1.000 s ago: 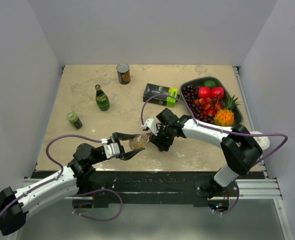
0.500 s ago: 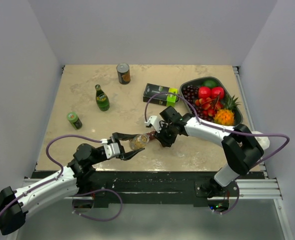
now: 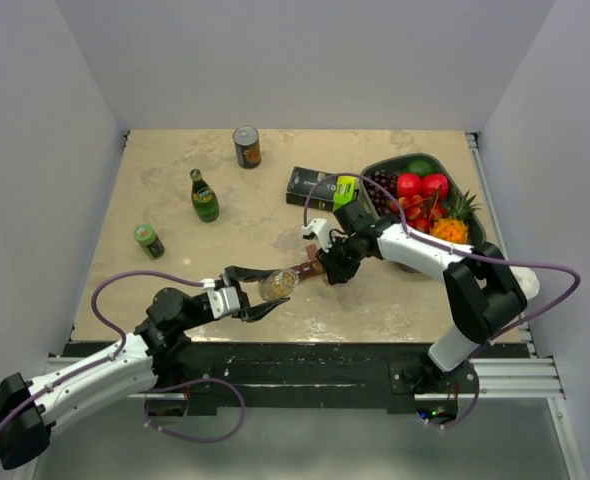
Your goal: Sort the pills into containers
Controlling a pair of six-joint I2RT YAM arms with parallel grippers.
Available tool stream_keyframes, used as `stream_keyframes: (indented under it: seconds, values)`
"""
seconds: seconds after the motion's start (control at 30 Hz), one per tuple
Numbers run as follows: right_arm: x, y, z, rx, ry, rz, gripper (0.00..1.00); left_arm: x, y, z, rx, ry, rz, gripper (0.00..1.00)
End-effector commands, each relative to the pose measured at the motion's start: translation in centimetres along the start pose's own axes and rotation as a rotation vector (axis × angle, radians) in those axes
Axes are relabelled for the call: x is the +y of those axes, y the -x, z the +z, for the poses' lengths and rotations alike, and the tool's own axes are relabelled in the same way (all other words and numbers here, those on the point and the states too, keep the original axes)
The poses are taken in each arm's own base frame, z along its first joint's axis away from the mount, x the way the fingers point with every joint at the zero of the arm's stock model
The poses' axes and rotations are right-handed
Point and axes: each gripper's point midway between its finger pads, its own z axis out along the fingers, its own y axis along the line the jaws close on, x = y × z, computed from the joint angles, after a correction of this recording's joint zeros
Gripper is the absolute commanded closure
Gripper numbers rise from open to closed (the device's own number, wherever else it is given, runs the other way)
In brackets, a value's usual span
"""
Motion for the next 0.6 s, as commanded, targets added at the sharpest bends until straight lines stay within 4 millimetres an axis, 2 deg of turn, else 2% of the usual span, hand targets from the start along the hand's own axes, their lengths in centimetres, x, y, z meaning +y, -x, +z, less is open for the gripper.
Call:
stream_keyframes:
  seconds: [0.0, 0.3, 0.57]
  values:
    - [0.5, 1.2, -0.3, -0.031, 0.069, 0.023, 0.78, 0.8, 3.1, 0.5, -0.084, 0.019, 0.065, 1.00]
    - [-0.3, 0.9, -0.3, -0.031, 0.102, 0.064, 0.80, 0.7, 3.1, 0.5, -0.084, 0.020, 0.064, 1.00]
    - [-1.4, 0.5, -0.4, -0.019, 0.096, 0.100, 0.75, 0.7, 3.2, 0.5, -0.085, 0.017, 0.067, 1.00]
